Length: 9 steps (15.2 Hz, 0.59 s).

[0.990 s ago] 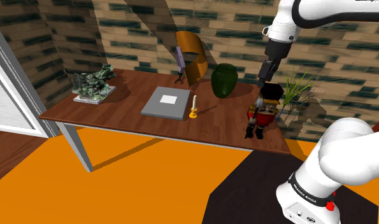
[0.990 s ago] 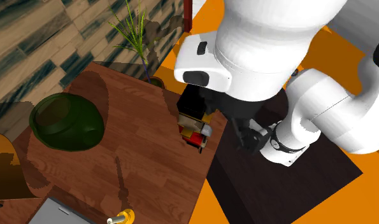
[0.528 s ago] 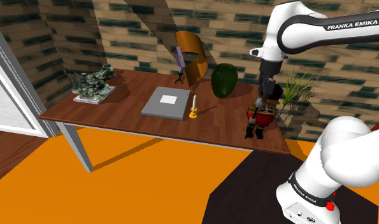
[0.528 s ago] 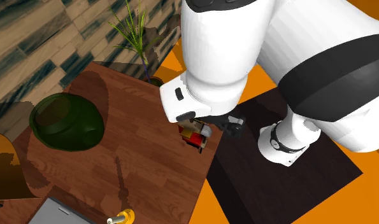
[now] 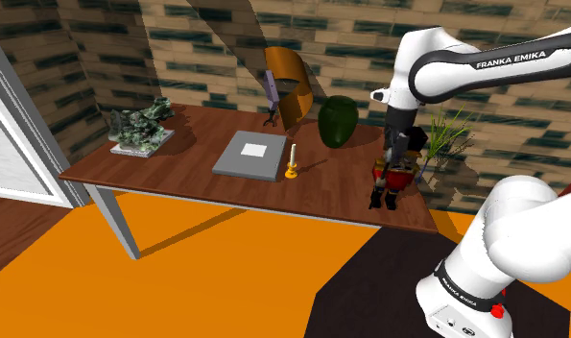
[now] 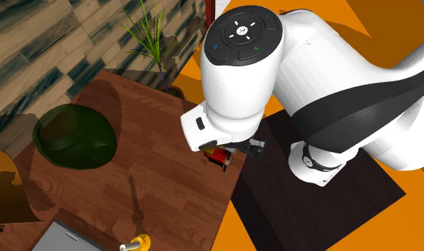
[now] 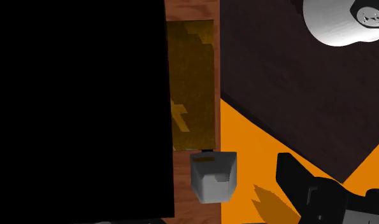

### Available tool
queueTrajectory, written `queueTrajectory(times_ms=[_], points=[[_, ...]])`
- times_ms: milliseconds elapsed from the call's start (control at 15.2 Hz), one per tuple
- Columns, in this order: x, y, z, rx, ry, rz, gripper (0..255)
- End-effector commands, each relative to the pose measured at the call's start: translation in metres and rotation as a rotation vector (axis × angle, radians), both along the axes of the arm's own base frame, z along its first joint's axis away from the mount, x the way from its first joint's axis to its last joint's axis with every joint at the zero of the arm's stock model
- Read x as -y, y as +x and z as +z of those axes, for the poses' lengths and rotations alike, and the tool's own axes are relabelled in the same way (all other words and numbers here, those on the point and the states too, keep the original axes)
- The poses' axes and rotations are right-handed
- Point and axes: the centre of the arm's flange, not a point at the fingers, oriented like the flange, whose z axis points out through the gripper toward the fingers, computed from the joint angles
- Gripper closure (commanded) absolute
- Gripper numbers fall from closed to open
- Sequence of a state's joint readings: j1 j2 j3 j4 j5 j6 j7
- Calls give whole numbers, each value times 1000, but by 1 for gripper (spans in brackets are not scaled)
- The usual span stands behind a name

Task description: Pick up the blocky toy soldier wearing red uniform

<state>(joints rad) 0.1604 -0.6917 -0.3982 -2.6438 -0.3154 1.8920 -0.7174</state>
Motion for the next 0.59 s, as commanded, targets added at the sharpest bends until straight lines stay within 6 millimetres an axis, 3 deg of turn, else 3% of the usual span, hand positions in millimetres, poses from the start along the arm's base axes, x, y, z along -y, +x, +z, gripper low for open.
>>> queueTrajectory(times_ms=[0, 66, 528], points=[[0, 0, -3, 1, 0, 0, 0], [0, 0, -3, 1, 0, 0, 255], [0, 0, -3, 1, 0, 0, 255]])
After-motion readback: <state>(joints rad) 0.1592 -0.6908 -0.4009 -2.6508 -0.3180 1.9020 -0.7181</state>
